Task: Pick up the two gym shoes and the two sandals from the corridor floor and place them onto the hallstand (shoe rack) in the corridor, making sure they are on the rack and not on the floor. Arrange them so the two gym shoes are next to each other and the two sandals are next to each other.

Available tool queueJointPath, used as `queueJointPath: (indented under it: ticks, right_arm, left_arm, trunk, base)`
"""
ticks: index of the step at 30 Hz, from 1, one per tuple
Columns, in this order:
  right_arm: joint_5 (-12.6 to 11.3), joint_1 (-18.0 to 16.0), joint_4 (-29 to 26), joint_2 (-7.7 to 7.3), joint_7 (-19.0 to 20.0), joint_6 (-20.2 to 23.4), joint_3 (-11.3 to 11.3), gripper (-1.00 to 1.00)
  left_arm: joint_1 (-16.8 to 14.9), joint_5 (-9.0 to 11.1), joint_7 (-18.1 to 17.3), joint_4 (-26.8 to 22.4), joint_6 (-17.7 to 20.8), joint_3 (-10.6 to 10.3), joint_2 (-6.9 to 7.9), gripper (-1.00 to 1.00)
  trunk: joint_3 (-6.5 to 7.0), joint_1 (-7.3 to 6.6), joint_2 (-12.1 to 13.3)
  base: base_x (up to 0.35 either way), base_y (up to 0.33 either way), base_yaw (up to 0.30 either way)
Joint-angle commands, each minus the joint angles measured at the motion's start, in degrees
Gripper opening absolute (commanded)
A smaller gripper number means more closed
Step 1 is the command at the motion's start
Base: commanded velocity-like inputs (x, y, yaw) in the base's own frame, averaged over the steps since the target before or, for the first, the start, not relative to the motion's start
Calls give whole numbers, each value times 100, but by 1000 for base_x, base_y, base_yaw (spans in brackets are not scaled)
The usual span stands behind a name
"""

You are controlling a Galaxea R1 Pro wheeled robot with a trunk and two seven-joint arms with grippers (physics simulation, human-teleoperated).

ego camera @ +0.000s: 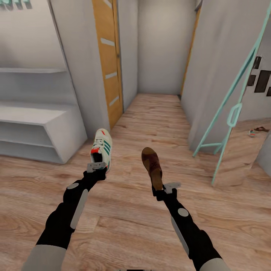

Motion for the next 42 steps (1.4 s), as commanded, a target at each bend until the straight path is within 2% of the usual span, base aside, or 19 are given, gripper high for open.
queueJointPath:
  ticks: [1,12,18,42]
  right_arm:
    - [-14,-1,-9,0,-16,27,3,-100]
    - [-26,-1,-34,0,-9,20,-5,-100]
    - [-26,-1,-204,0,-16,28,-6,-100]
    - [-26,-1,-223,0,-17,29,3,-100]
  left_arm:
    - [-2,44,-4,-4,27,4,-1,-100]
    - [-2,46,-4,-4,27,4,-1,-100]
    - [-2,47,-4,-4,27,4,-1,-100]
    - [-2,50,-4,-4,27,4,-1,-100]
  trunk:
    - [-4,-1,-2]
    - [-4,-1,-2]
    - [-4,-1,-2]
    - [-4,-1,-2]
  base:
    - [0,317,15]
    - [42,317,50]
    - [115,318,273]
    - [138,326,297]
